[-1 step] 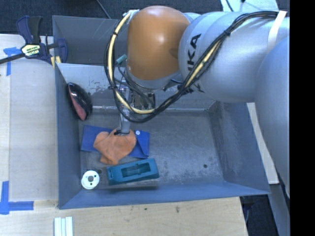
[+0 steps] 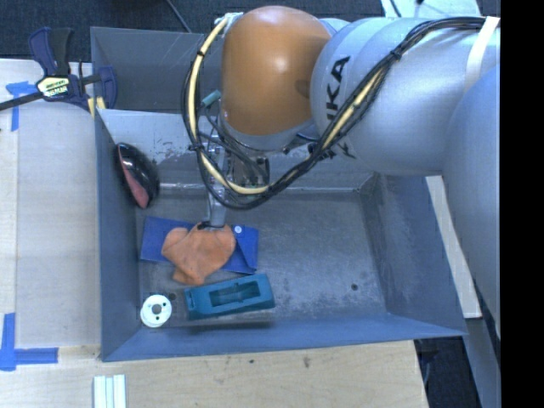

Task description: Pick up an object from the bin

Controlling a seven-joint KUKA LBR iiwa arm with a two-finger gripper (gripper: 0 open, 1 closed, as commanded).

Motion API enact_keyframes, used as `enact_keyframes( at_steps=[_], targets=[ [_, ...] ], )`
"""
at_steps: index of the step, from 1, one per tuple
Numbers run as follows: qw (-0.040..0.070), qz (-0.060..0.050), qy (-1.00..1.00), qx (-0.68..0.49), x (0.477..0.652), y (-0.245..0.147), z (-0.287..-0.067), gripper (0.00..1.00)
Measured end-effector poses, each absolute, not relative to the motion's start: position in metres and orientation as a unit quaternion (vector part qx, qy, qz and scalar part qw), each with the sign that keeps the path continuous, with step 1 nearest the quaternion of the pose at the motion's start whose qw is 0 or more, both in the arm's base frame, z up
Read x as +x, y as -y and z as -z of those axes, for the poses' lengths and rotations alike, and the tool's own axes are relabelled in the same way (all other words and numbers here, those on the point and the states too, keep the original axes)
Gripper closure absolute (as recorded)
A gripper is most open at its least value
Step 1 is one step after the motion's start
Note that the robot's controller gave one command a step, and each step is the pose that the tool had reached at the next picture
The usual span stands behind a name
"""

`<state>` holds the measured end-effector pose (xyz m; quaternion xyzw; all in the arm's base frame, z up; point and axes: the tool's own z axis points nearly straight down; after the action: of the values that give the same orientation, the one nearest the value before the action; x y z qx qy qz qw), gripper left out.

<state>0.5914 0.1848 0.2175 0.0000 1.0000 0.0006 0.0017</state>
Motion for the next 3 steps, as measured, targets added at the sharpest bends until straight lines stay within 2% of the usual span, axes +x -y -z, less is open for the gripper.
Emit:
enact_keyframes(
  at_steps=[1,2,3],
  targets=[
    [0.003,-0.001,-0.984,-0.177,0.543,-0.129,-0.174,0.0],
    [0.001,0.0,-0.984,-0.176,0.534,-0.113,-0.156,0.0],
    [0.002,-0.001,-0.986,-0.167,0.537,-0.12,-0.152,0.0]
  ],
)
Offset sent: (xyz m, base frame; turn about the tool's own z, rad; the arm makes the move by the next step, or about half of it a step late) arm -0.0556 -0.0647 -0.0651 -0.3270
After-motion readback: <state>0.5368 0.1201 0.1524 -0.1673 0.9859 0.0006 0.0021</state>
